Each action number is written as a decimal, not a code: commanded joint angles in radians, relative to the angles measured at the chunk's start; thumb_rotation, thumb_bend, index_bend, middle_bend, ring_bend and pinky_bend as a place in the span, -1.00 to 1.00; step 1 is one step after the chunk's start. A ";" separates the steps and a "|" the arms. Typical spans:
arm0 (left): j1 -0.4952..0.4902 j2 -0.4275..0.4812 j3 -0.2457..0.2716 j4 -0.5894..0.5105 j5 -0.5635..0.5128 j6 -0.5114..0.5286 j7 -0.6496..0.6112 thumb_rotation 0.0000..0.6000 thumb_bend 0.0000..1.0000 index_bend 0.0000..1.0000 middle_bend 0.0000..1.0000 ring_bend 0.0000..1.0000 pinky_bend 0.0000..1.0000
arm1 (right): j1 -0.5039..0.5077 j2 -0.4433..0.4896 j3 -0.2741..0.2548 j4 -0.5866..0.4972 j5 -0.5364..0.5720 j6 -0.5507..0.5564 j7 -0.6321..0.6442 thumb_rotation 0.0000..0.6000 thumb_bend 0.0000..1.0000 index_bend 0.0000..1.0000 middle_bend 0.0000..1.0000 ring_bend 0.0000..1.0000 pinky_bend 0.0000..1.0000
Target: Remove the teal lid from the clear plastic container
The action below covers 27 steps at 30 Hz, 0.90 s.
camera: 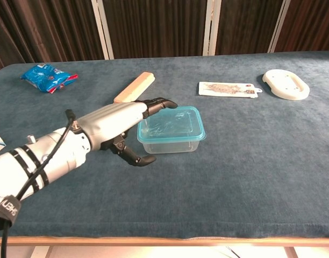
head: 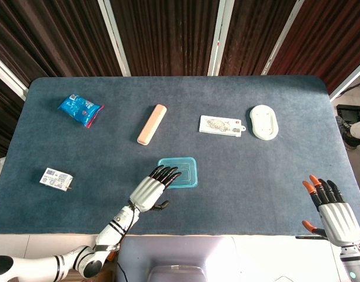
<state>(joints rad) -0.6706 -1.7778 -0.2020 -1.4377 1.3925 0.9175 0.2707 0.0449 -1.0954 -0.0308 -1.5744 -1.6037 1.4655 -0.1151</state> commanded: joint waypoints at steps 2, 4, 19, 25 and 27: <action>-0.049 -0.058 -0.034 0.058 -0.082 -0.041 0.055 1.00 -0.42 -1.00 -1.00 -1.00 -1.00 | 0.000 0.004 -0.001 -0.001 -0.002 -0.001 0.008 1.00 -0.88 -1.00 -1.00 -1.00 -1.00; -0.067 -0.083 -0.049 0.086 -0.106 -0.039 0.070 1.00 -0.42 -1.00 -1.00 -1.00 -1.00 | 0.000 0.007 -0.002 -0.001 -0.003 0.000 0.013 1.00 -0.88 -1.00 -1.00 -1.00 -1.00; -0.169 -0.087 -0.102 0.144 -0.300 -0.121 0.144 1.00 -0.43 -1.00 -1.00 -1.00 -1.00 | -0.002 0.021 -0.005 0.004 -0.003 -0.004 0.040 1.00 -0.88 -1.00 -1.00 -1.00 -1.00; -0.183 -0.075 -0.100 0.138 -0.331 -0.128 0.167 1.00 -0.43 -1.00 -1.00 -1.00 -1.00 | -0.003 0.022 -0.006 0.004 -0.003 -0.003 0.041 1.00 -0.88 -1.00 -1.00 -1.00 -1.00; -0.195 -0.064 -0.100 0.130 -0.361 -0.140 0.181 1.00 -0.43 -1.00 -1.00 -1.00 -1.00 | -0.003 0.022 -0.006 0.003 -0.003 -0.004 0.040 1.00 -0.88 -1.00 -1.00 -1.00 -1.00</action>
<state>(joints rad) -0.8569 -1.8495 -0.3020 -1.3015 1.0498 0.7858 0.4416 0.0424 -1.0731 -0.0366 -1.5711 -1.6069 1.4617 -0.0747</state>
